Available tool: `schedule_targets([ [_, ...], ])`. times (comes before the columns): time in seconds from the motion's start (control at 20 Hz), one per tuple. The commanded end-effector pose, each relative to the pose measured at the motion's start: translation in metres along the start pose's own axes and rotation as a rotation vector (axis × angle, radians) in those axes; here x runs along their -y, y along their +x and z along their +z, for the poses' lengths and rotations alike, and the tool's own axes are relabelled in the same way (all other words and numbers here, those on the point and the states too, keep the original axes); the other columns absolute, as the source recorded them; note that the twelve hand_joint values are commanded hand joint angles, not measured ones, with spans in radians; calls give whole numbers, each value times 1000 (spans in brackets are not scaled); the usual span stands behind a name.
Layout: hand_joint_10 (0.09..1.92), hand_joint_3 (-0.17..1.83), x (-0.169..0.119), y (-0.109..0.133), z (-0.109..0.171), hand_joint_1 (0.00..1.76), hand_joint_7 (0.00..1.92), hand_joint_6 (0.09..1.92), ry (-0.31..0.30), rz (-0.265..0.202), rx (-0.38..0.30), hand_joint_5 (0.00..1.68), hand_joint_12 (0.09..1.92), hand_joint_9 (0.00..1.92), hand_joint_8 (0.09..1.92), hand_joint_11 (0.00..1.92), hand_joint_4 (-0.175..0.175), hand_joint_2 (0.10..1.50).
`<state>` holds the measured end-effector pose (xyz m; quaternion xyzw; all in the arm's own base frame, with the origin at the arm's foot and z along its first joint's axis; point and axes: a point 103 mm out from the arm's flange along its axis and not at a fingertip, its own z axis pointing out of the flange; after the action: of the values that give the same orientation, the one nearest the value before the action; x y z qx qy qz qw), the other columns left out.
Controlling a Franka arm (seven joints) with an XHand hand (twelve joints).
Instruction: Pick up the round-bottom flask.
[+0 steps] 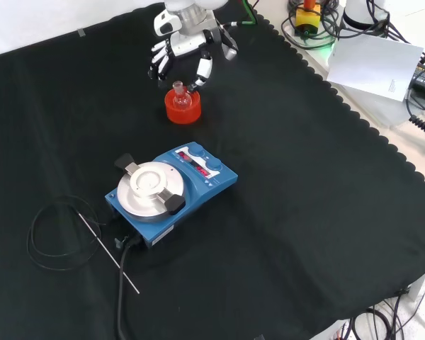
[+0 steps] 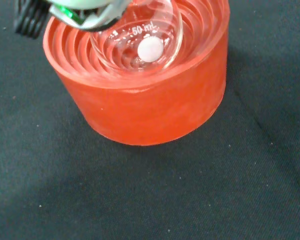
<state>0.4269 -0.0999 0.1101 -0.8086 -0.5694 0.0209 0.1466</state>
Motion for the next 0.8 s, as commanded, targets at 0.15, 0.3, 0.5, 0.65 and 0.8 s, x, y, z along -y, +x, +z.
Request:
schedule_targets([
  [0.15, 692, 659, -1, 4, -1, 897, 274, 590, -25, -9, 3, 687, 1420, 471, 684, 92, -43, 624],
  [0.3, 691, 662, -1, 5, -3, 902, 281, 617, -39, -10, 6, 698, 1416, 479, 686, 101, -45, 624],
  [0.5, 689, 664, -1, 6, -3, 913, 295, 661, -53, -8, 15, 737, 1412, 493, 691, 121, -49, 625],
  [0.65, 688, 665, -3, 7, -3, 920, 299, 676, -57, -5, 21, 757, 1412, 497, 693, 128, -50, 628],
  [0.8, 688, 665, -3, 8, -3, 937, 305, 695, -60, -5, 28, 786, 1410, 501, 695, 136, -52, 629],
])
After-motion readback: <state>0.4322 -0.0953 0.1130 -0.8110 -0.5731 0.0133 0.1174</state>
